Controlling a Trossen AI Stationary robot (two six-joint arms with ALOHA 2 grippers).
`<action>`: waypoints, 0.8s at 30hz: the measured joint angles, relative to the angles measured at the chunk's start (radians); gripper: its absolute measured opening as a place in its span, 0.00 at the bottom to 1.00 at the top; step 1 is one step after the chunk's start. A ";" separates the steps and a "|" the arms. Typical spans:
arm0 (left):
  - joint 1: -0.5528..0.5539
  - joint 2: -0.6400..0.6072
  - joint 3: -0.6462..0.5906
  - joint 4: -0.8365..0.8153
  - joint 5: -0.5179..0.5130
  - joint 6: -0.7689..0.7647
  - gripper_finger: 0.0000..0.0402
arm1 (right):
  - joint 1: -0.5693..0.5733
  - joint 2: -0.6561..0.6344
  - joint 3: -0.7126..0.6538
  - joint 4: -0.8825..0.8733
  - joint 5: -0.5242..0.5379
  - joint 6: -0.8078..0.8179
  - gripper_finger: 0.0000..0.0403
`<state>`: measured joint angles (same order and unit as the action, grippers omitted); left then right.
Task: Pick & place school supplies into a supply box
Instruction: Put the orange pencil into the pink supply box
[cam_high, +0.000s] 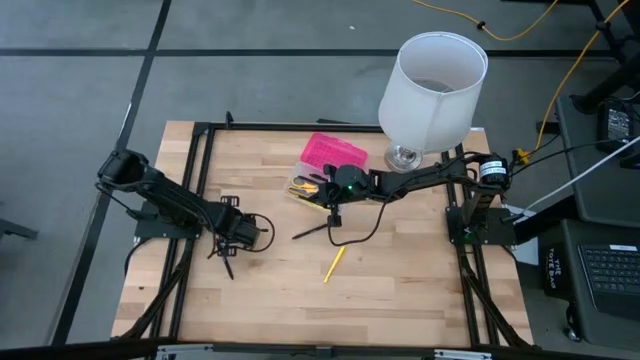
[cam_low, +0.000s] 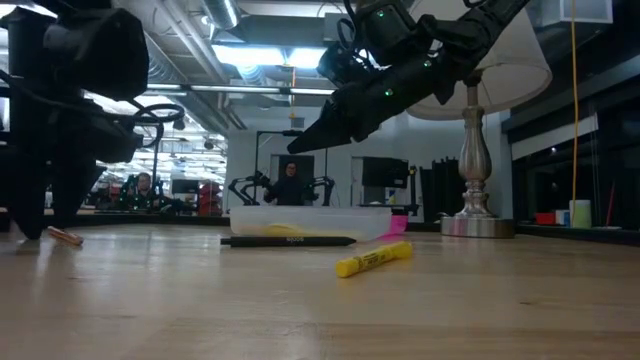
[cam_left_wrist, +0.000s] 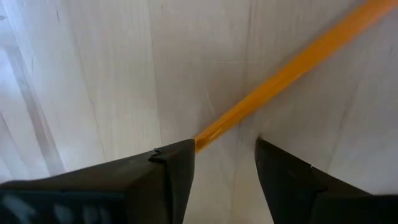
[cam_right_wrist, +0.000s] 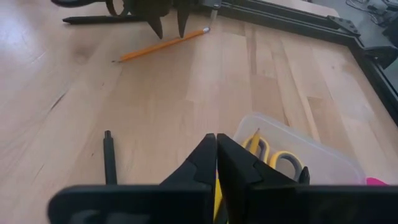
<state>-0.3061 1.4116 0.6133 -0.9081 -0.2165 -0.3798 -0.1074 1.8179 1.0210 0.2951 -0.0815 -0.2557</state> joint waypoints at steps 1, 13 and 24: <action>0.000 0.004 0.001 0.000 0.000 0.000 0.40 | 0.000 0.000 0.000 0.000 0.000 0.000 0.05; 0.000 0.010 0.000 0.001 -0.006 0.000 0.40 | 0.000 0.000 0.000 0.000 -0.002 0.000 0.02; 0.000 0.013 0.010 0.022 -0.012 0.016 0.40 | 0.000 0.000 0.000 0.001 -0.002 0.016 0.07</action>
<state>-0.3058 1.4242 0.6233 -0.8866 -0.2289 -0.3634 -0.1074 1.8179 1.0214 0.2961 -0.0834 -0.2401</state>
